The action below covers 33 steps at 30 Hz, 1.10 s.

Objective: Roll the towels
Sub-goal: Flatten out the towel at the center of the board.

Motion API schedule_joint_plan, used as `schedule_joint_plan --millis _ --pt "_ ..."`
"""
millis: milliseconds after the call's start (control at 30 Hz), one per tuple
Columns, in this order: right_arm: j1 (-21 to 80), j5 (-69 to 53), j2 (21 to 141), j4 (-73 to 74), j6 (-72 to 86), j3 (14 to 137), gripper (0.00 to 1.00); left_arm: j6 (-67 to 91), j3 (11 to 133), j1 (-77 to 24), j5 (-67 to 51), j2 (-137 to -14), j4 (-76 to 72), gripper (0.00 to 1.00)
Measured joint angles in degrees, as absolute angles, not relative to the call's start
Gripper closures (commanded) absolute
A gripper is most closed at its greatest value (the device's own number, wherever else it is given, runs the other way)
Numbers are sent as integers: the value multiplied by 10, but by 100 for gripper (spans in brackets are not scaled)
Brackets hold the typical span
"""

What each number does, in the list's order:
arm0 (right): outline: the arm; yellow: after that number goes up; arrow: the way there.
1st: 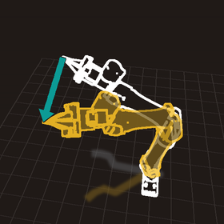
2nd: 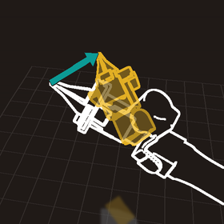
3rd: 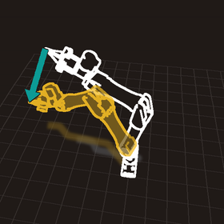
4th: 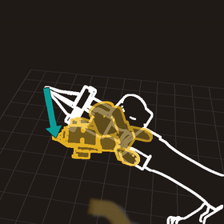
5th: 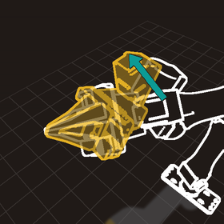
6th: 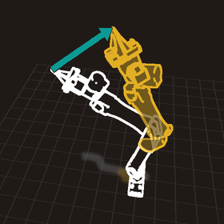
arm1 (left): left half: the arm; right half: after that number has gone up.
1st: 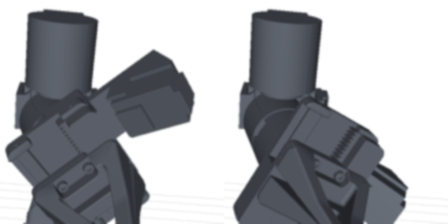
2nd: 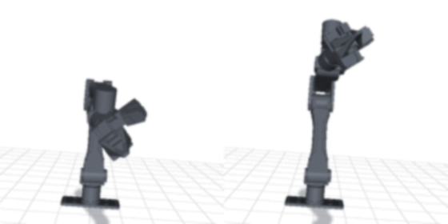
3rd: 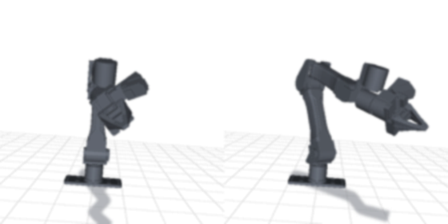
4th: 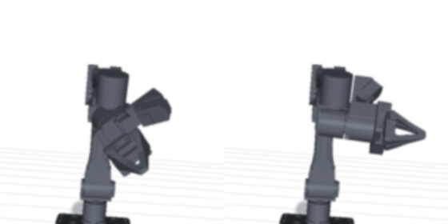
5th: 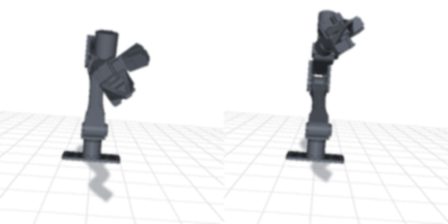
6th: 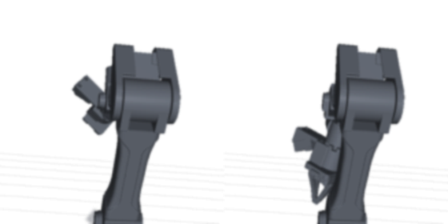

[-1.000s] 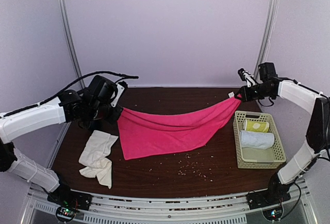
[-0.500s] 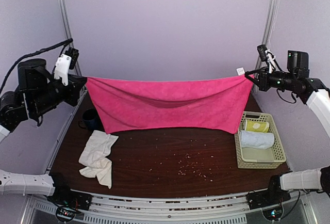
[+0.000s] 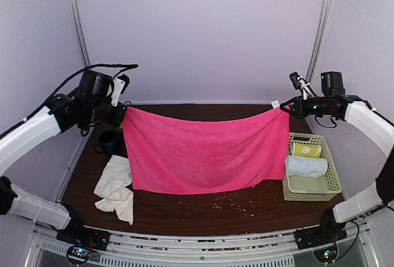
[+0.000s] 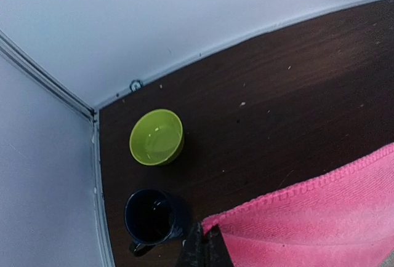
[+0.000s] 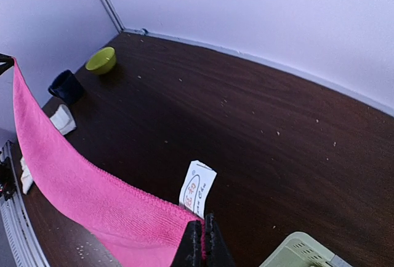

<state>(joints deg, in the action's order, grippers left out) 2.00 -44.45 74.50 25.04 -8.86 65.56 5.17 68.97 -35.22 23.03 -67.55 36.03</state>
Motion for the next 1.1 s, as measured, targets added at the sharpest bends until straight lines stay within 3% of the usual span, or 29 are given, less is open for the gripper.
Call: schedule_joint_plan --millis 167,233,300,367,433,533,833,1100 --pt "21 -411 974 216 -84 756 100 50 720 -261 190 -904 297 100" --pt "22 -393 1075 209 -77 845 87 50 794 -243 184 -1010 298 100" --pt "23 -371 1175 206 -65 953 68 49 881 -231 179 -1110 287 74" --pt "23 -340 1270 207 -51 1070 56 46 953 -222 179 -1182 286 60" --pt "23 -311 1335 214 -35 1155 47 44 1004 -216 180 -1222 293 53" --pt "22 -285 1348 219 -6 1173 43 44 1022 -210 179 -1221 301 47" --pt "22 -287 1131 208 -11 987 50 60 902 -225 112 -1036 298 51" --pt "52 -244 1083 302 -137 941 69 71 808 -277 -15 -1035 322 81"
